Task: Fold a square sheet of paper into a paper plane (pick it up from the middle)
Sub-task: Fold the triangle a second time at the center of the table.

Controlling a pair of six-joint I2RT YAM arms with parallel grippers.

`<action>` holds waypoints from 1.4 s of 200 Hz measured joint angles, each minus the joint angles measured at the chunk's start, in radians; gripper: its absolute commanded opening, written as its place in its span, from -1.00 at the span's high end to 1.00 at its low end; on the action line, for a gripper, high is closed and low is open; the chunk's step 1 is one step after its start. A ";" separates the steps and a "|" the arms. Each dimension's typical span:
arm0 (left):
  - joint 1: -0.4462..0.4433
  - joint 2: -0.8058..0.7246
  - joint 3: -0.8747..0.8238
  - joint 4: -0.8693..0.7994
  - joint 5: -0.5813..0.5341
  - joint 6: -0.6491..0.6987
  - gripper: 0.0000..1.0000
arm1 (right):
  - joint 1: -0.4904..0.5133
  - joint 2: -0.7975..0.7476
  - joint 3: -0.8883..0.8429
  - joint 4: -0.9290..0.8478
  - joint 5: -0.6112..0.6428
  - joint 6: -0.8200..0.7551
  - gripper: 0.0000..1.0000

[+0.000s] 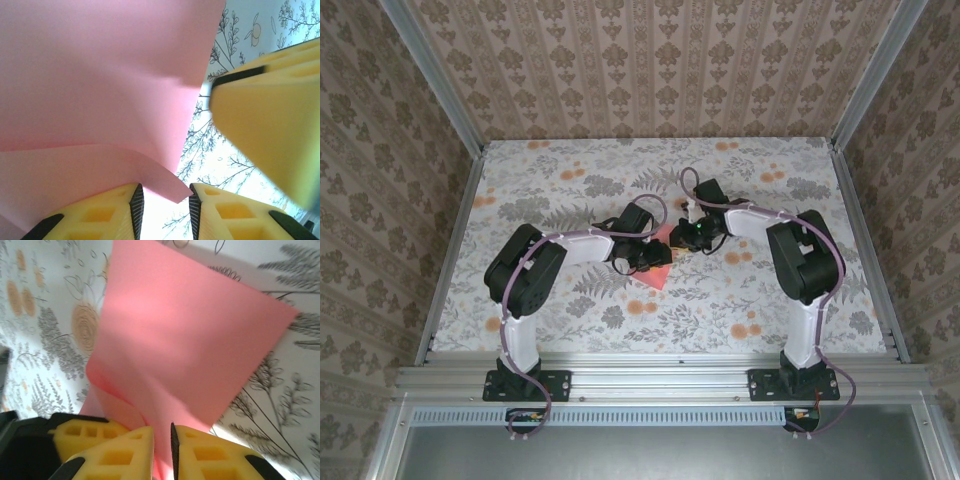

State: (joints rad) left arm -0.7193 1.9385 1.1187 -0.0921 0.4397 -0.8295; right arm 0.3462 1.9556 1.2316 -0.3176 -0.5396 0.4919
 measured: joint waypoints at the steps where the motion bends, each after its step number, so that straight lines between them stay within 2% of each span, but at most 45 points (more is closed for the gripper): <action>1: 0.000 0.000 0.000 0.000 0.000 0.000 0.33 | -0.001 -0.002 -0.001 0.000 0.000 0.000 0.60; 49: 0.000 0.000 0.000 0.017 -0.013 0.003 0.22 | -0.098 -0.090 -0.100 0.004 -0.054 0.002 0.61; 86: 0.000 0.000 -0.004 0.034 -0.014 0.003 0.20 | -0.095 -0.114 -0.182 0.034 -0.130 0.037 0.65; 183: 0.000 0.000 -0.027 0.046 -0.026 0.003 0.74 | -0.056 -0.135 -0.263 0.169 -0.201 0.171 0.80; 280: 0.001 0.000 -0.037 0.056 -0.025 0.003 0.82 | 0.005 -0.048 -0.200 0.192 -0.201 0.197 0.83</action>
State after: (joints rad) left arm -0.7181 1.9381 1.0821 -0.0357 0.4145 -0.8261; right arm 0.3508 1.9072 1.0313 -0.1261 -0.7406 0.6888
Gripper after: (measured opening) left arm 0.097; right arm 0.088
